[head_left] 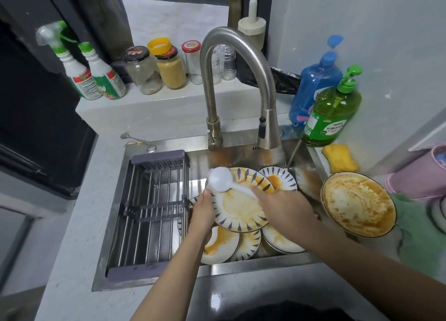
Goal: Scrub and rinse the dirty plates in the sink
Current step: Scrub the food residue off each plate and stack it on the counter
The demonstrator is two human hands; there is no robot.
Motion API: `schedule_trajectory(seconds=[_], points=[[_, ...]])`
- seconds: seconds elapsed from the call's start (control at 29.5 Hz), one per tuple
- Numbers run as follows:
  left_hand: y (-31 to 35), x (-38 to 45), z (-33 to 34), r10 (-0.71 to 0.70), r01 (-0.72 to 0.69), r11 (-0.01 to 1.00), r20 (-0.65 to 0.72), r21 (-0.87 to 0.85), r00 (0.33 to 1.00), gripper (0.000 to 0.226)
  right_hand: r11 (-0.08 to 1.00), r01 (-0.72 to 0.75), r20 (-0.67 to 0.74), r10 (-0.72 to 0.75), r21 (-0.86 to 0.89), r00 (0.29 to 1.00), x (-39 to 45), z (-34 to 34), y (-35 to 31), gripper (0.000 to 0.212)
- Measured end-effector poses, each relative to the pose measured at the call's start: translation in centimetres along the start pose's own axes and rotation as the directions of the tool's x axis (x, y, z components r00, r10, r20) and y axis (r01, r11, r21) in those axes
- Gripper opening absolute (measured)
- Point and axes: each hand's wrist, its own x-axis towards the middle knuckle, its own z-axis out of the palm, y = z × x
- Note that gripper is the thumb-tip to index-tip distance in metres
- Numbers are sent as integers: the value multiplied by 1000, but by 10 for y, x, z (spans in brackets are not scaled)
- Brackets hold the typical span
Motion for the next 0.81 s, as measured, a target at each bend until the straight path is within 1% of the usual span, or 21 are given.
schedule_trajectory(seconds=[0.03,0.07,0.17,0.2,0.24,0.31,0.34,0.37,0.48,0.51,0.54,0.61,0.68,0.75,0.81], points=[[0,0,1,-8,8,1000,6,-1,1000,41,999,23,4,-23,26,1000,-1,2,-2,47],[2,-1,0,-6,6,1000,7,-27,1000,42,1000,15,-2,-15,19,1000,1,3,1,47],[6,-2,-5,6,-6,999,-3,-43,1000,44,991,-119,-17,119,-64,993,6,0,22,51],[7,-1,-5,9,-9,1000,-15,-29,1000,44,989,-132,-10,131,-72,991,7,-2,22,51],[6,-1,-4,8,-8,1000,-25,-13,1000,44,992,-112,5,113,-62,994,7,-3,17,52],[9,-4,1,-12,12,999,-21,31,1000,46,1000,-16,31,17,-18,999,5,-3,1,49],[8,-3,1,-21,22,999,-12,28,1000,47,1000,19,35,-19,-3,999,4,-2,-3,47],[9,-4,0,-20,20,1000,-1,-1,1000,48,1000,19,28,-19,2,999,4,-1,0,46],[10,-3,-6,4,-4,998,4,-68,1000,49,991,-135,2,135,-28,991,6,-5,21,45],[9,-3,-6,20,-21,997,-8,-71,1000,48,988,-152,6,152,-32,988,5,-7,22,44],[9,-4,-5,28,-29,997,-20,-70,999,47,991,-137,12,137,-11,991,4,-9,18,43],[12,-7,-1,22,-23,998,-16,-59,1000,47,991,-58,49,52,119,997,2,-14,2,43],[14,-7,3,-17,19,990,14,-143,1000,50,964,-29,97,3,265,995,3,-17,-6,44],[17,-6,0,-42,46,974,24,-224,999,58,915,-44,144,-15,400,989,2,-19,-6,43],[19,-7,-1,-58,69,951,45,-302,997,72,886,-24,186,-71,463,980,1,-21,-7,41]])
